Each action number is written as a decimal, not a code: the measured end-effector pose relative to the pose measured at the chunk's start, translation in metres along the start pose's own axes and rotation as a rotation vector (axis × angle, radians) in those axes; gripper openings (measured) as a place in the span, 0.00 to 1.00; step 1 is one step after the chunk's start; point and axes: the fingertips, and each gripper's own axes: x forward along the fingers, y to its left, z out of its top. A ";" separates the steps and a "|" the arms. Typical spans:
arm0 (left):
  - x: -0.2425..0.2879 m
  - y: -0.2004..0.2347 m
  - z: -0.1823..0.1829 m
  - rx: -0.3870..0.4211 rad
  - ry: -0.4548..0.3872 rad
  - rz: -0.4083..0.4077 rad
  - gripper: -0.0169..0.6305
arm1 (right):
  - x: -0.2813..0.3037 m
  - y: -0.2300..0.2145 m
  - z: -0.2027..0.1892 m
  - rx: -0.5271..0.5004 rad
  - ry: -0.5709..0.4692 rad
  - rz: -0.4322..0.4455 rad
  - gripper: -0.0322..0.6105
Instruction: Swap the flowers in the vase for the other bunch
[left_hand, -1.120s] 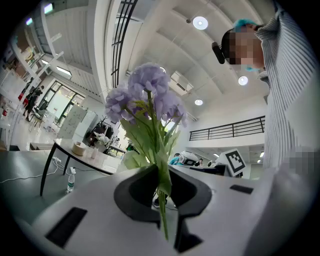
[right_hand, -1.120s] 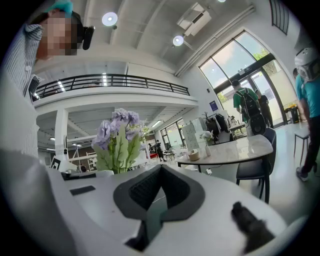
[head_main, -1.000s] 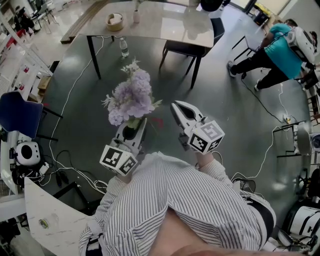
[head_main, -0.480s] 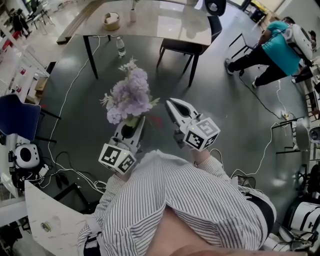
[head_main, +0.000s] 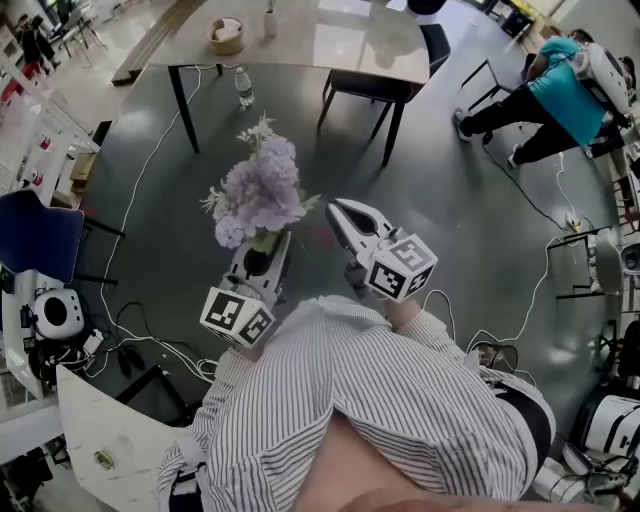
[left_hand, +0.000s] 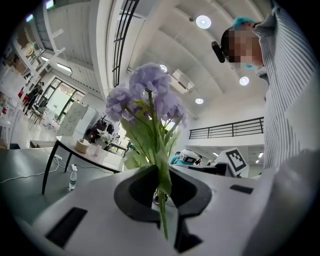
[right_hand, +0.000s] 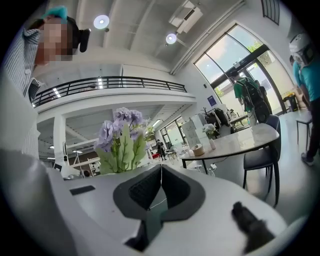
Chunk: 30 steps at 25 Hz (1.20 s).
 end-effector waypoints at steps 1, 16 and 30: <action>-0.001 0.004 0.000 -0.004 0.001 0.001 0.10 | 0.002 0.001 -0.004 0.009 0.007 -0.003 0.08; 0.048 0.056 -0.003 -0.021 0.026 0.022 0.10 | 0.062 -0.050 -0.006 0.041 0.045 0.002 0.07; 0.177 0.148 0.037 -0.038 -0.055 0.109 0.10 | 0.149 -0.163 0.072 -0.012 0.030 0.061 0.08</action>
